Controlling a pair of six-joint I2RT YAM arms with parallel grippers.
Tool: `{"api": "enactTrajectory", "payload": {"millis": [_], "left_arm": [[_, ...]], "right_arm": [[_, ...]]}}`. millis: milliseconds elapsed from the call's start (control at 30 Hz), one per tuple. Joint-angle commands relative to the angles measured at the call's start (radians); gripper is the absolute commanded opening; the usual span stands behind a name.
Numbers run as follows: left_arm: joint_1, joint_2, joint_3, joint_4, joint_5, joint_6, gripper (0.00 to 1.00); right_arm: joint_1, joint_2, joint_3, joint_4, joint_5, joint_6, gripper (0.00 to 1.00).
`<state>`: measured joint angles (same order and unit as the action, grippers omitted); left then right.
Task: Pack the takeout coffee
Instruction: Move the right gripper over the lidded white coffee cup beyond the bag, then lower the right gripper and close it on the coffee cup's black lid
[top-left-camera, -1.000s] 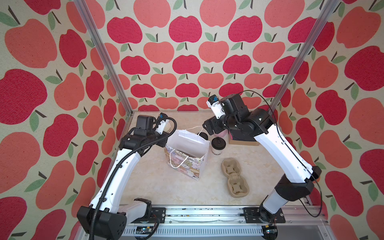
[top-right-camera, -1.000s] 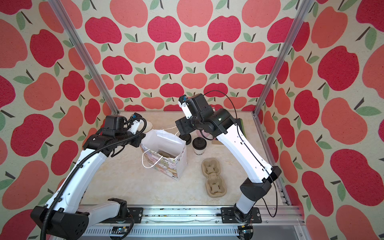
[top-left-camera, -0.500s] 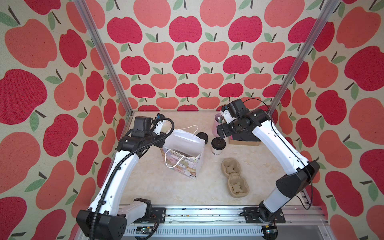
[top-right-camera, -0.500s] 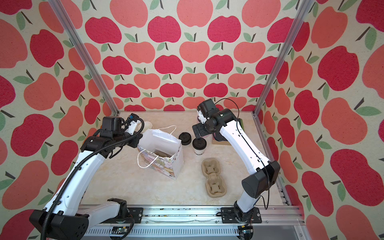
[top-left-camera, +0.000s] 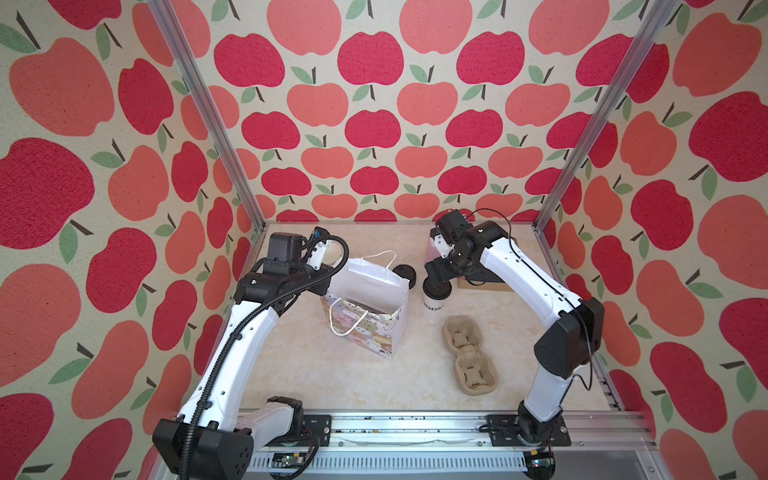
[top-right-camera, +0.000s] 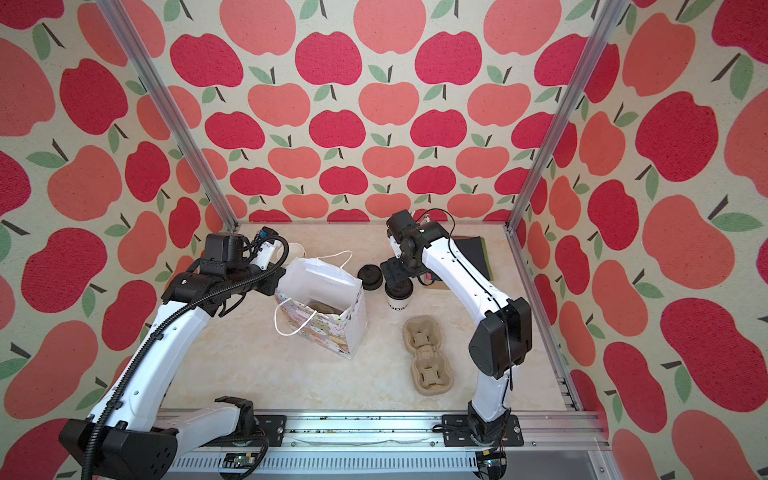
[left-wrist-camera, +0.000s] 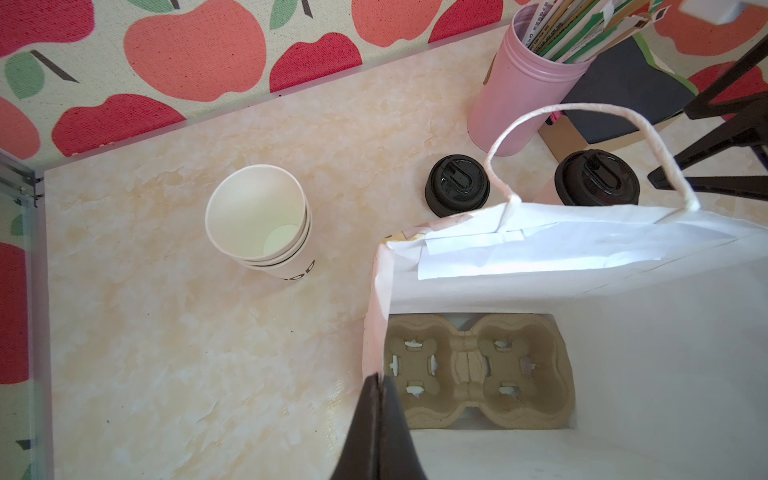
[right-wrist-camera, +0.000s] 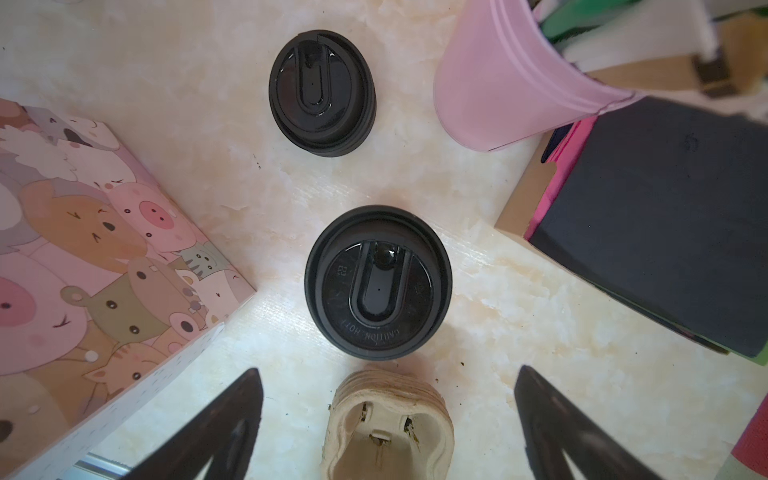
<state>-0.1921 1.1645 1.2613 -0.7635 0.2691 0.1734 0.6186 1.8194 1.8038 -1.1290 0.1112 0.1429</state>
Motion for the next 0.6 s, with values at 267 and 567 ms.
{"api": "enactTrajectory", "payload": {"millis": [267, 567], "left_arm": [[0.005, -0.02, -0.028, 0.01, 0.012, -0.011, 0.0], [0.008, -0.024, -0.034, 0.012, 0.012, -0.008, 0.0]], "right_arm": [[-0.005, 0.075, -0.026, 0.036, -0.021, -0.003, 0.93], [-0.004, 0.114, -0.036, 0.046, -0.02, -0.009, 0.89]]}}
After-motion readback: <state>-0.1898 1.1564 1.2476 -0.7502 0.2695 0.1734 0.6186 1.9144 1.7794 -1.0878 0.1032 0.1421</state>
